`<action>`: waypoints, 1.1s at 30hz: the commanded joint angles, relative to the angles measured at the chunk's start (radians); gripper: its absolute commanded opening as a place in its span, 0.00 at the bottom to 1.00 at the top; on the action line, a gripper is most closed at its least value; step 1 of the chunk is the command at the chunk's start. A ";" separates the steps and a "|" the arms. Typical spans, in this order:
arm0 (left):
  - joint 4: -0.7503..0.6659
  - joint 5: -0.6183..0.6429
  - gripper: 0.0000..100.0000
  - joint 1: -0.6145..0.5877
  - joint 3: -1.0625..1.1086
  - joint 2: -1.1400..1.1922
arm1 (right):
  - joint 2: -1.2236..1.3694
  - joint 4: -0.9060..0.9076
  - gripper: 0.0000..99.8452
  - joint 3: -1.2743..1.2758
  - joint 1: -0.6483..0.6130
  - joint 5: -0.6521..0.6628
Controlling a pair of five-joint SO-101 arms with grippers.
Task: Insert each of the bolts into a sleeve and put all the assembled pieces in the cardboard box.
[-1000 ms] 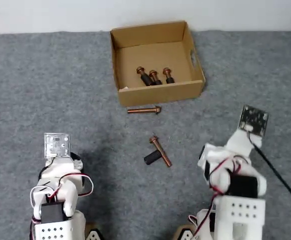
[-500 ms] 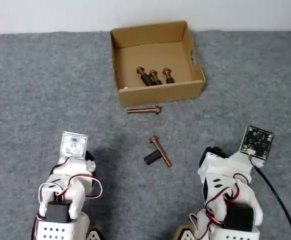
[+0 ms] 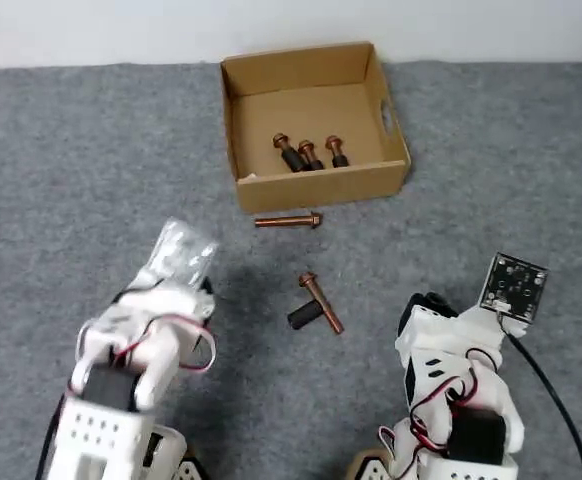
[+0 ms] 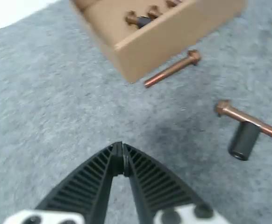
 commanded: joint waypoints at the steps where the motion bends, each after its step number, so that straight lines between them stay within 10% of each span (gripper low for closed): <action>1: -0.051 -0.041 0.00 0.060 -0.196 0.302 | -0.005 -0.021 0.01 -0.009 0.007 0.005; 16: 0.052 -0.471 0.04 0.091 -0.928 1.192 | -0.005 -0.021 0.01 -0.008 0.008 0.005; 33: 0.376 -0.608 0.11 0.183 -1.739 1.857 | -0.004 -0.021 0.01 -0.008 0.008 0.005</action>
